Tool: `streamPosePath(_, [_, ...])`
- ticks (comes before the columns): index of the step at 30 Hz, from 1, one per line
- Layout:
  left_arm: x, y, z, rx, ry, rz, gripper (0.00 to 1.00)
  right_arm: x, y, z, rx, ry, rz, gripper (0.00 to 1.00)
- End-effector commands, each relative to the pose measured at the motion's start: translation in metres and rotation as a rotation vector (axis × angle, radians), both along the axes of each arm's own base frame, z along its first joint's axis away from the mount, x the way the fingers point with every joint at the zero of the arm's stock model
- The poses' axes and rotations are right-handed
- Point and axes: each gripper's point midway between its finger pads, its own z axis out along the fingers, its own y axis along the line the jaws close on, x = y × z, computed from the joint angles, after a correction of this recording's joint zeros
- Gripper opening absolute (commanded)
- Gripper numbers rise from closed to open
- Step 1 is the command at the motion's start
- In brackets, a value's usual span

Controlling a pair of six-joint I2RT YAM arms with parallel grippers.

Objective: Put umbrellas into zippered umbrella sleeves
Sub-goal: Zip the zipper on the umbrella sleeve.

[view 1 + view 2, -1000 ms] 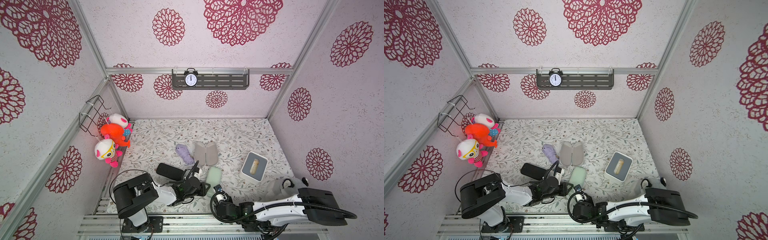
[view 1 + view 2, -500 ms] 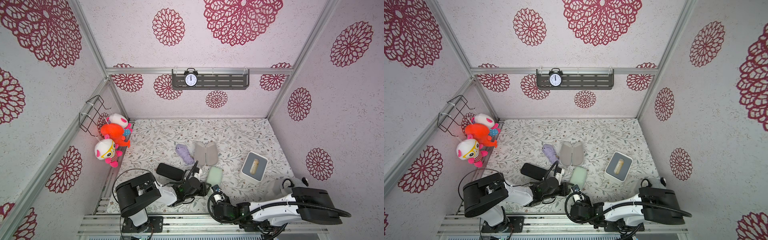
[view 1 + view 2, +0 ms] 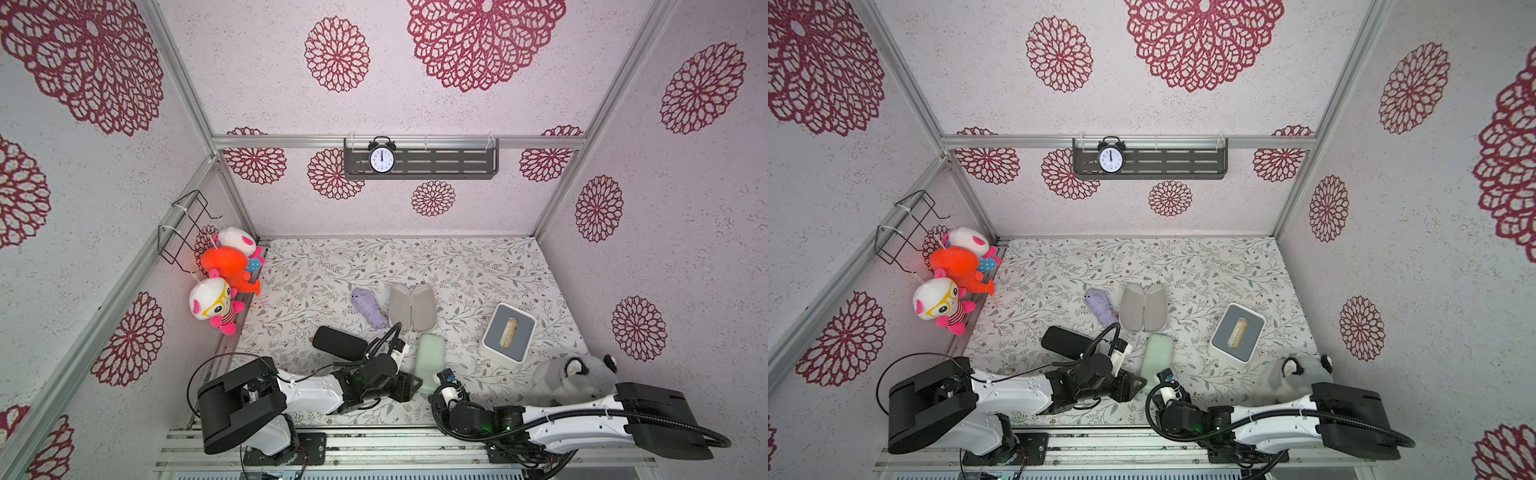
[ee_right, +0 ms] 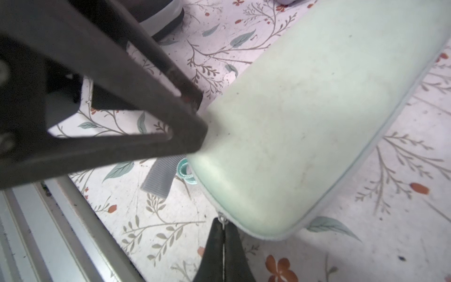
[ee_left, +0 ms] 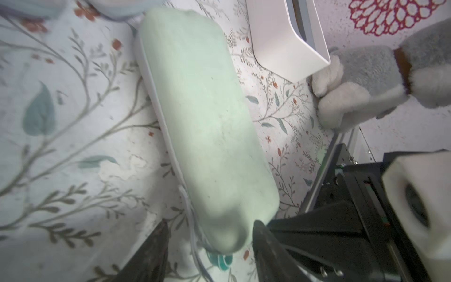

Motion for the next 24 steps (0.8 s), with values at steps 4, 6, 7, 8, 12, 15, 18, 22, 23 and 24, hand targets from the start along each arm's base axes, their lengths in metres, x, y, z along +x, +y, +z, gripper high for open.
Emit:
streamPosePath(4, [-0.028, 0.009, -0.026, 0.09, 0.098, -0.074, 0.49, 0.005, 0.001, 0.006, 0.002, -0.027, -0.008, 0.0])
streamPosePath(6, [-0.03, 0.014, -0.024, 0.087, 0.095, -0.063, 0.49, 0.004, 0.001, 0.004, 0.004, -0.022, -0.008, 0.0])
streamPosePath(7, [-0.031, 0.015, -0.022, 0.077, 0.089, -0.064, 0.49, 0.004, 0.001, 0.003, 0.001, -0.021, -0.008, 0.0])
streamPosePath(8, [-0.032, 0.017, -0.019, 0.069, 0.083, -0.06, 0.49, 0.004, 0.0, 0.002, -0.004, -0.019, -0.009, 0.0])
streamPosePath(12, [-0.029, 0.026, -0.023, 0.116, 0.066, -0.036, 0.46, 0.006, 0.0, -0.001, -0.023, -0.025, -0.015, 0.0])
streamPosePath(15, [-0.029, 0.028, -0.03, 0.153, 0.074, -0.033, 0.42, 0.005, 0.001, 0.001, -0.025, -0.026, -0.01, 0.0])
streamPosePath(18, [-0.026, 0.028, -0.033, 0.175, 0.069, -0.021, 0.38, 0.005, 0.001, 0.001, -0.021, -0.028, -0.01, 0.0])
streamPosePath(22, [-0.02, 0.031, -0.037, 0.222, 0.054, -0.004, 0.37, 0.006, 0.0, 0.002, -0.015, -0.03, -0.015, 0.0])
streamPosePath(23, [-0.018, 0.032, -0.038, 0.23, 0.049, 0.003, 0.37, 0.007, 0.0, 0.003, -0.012, -0.032, -0.017, 0.0])
streamPosePath(24, [-0.018, 0.03, -0.039, 0.231, 0.047, -0.002, 0.37, 0.006, 0.0, 0.004, -0.01, -0.032, -0.015, 0.0])
